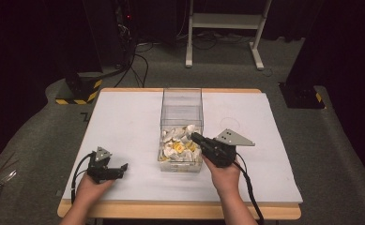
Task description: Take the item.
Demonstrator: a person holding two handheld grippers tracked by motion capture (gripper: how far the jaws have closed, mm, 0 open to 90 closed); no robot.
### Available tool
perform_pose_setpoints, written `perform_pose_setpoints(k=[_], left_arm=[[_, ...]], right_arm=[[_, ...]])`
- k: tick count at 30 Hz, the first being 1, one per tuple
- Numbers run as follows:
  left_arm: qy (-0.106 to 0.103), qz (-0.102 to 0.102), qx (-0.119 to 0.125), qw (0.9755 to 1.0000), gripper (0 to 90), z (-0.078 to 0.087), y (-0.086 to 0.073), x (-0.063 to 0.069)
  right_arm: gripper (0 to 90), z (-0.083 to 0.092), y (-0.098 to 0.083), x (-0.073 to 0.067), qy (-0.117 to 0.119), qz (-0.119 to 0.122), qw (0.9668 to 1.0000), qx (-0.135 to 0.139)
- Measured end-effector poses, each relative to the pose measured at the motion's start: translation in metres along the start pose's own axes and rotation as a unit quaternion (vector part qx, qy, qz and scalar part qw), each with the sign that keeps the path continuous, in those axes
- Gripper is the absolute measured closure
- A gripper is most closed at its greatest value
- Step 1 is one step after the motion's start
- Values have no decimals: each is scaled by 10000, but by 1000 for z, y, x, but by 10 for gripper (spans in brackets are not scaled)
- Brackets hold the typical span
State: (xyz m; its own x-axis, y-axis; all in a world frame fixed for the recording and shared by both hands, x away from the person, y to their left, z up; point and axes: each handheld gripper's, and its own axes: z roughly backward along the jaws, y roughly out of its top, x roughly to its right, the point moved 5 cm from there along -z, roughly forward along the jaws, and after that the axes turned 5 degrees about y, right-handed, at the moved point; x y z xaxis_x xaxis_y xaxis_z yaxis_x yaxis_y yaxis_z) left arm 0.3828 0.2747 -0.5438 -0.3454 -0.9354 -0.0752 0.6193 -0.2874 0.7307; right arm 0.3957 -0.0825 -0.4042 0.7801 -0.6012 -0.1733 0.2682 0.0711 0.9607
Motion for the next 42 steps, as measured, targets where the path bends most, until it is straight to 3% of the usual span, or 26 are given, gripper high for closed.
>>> perform_pose_setpoints(k=[30, 42], left_arm=[[2, -1, 4, 10000, 105, 0, 0, 0], [1, -2, 6, 10000, 106, 0, 0, 0]], right_arm=[[886, 21, 18, 0, -104, 62, 9991, 408], [886, 31, 21, 6, -289, 101, 9984, 480]])
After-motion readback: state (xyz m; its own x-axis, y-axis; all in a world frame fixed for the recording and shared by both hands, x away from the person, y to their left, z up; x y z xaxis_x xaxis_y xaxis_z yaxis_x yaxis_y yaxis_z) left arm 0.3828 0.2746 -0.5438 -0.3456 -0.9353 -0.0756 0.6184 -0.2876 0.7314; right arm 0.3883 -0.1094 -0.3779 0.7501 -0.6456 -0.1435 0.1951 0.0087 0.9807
